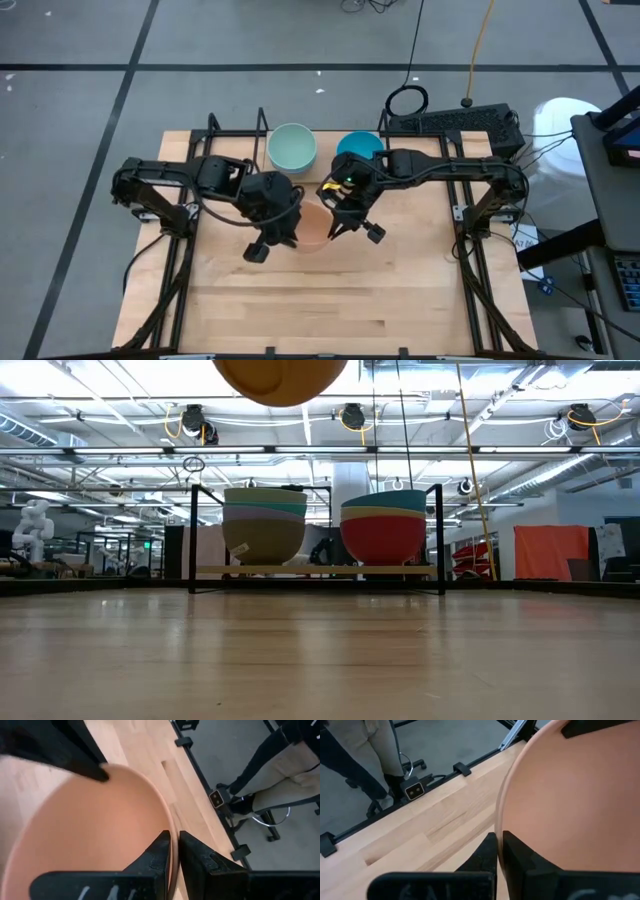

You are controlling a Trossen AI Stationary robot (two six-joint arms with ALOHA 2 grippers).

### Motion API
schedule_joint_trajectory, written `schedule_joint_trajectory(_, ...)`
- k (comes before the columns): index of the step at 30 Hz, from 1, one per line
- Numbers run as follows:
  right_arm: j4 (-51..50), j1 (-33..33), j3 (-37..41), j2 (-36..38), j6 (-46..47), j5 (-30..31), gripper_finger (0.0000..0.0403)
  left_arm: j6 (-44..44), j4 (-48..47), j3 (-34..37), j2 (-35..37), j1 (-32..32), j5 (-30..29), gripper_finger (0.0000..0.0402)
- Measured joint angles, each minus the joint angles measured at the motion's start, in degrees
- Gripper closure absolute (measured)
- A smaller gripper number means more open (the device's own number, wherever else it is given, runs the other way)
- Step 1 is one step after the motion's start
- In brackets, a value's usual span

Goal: Place and stack bowls onto a shelf
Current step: Stack the orange bowl on top of the blue bowl on the shelf

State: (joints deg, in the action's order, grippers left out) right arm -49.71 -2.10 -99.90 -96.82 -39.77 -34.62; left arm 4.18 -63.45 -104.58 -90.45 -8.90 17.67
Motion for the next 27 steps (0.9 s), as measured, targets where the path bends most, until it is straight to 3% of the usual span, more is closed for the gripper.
schedule_joint_trajectory(27, -0.3, -2.4, 0.0, 0.3, -1.7, 0.0, 0.0403, 1.2, 2.1, 0.0, 2.5, 2.3, -0.6, 0.0363)
